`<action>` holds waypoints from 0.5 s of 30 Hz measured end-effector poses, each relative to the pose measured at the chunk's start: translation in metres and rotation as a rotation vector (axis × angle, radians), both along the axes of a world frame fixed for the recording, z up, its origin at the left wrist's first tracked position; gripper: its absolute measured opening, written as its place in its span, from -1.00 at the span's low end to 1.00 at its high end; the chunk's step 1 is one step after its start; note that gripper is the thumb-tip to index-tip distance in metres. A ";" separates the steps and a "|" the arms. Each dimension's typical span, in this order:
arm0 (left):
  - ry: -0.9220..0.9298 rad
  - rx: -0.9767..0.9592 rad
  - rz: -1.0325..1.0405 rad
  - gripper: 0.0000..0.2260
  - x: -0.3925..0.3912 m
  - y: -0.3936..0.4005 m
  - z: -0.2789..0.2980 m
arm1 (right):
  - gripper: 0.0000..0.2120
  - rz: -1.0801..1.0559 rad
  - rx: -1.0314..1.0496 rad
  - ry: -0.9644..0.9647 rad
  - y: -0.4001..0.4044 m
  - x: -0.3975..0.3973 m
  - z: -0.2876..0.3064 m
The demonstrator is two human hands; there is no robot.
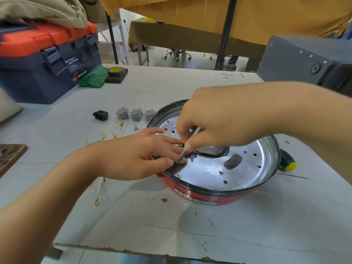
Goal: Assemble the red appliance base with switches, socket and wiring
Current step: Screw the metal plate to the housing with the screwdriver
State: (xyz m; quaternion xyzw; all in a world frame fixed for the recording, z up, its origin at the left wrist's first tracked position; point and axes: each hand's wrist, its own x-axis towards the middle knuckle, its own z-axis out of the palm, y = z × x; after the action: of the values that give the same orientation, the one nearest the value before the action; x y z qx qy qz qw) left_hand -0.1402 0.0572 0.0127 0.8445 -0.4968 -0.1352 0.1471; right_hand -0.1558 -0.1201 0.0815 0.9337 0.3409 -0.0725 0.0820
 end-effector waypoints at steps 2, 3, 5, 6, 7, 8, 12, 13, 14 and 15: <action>0.008 -0.025 0.019 -0.69 0.002 0.000 -0.001 | -0.81 -0.035 0.093 0.092 -0.010 -0.001 0.008; 0.008 -0.047 0.031 -0.68 0.003 0.000 -0.002 | -0.81 -0.072 0.136 0.142 -0.016 0.000 0.010; 0.010 -0.074 0.060 -0.69 0.004 0.002 -0.005 | -0.83 -0.131 0.197 0.202 -0.026 0.002 0.005; 0.012 -0.086 0.073 -0.71 0.004 0.003 -0.007 | -0.84 -0.161 0.226 0.224 -0.031 0.004 -0.001; 0.016 -0.099 0.089 -0.72 0.004 0.003 -0.008 | -0.86 -0.191 0.265 0.237 -0.036 0.005 -0.005; 0.019 -0.122 0.104 -0.74 0.005 0.004 -0.008 | -0.87 -0.224 0.323 0.242 -0.041 0.007 -0.009; 0.054 -0.328 0.200 -0.74 0.003 0.005 -0.009 | -0.90 -0.308 0.550 0.222 -0.054 0.016 -0.021; 0.071 -0.390 0.240 -0.75 0.003 0.007 -0.009 | -0.90 -0.312 0.574 0.221 -0.054 0.018 -0.025; 0.085 -0.454 0.284 -0.77 0.004 0.009 -0.008 | -0.90 -0.319 0.587 0.226 -0.053 0.020 -0.030; 0.083 -0.512 0.331 -0.79 0.006 0.013 -0.008 | -0.90 -0.330 0.600 0.224 -0.051 0.022 -0.034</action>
State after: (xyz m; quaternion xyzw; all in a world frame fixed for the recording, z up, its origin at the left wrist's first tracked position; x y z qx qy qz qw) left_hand -0.1340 0.0698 0.0044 0.8432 -0.3639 -0.0143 0.3956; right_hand -0.1341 -0.1716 0.0472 0.9449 0.1983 -0.0833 -0.2467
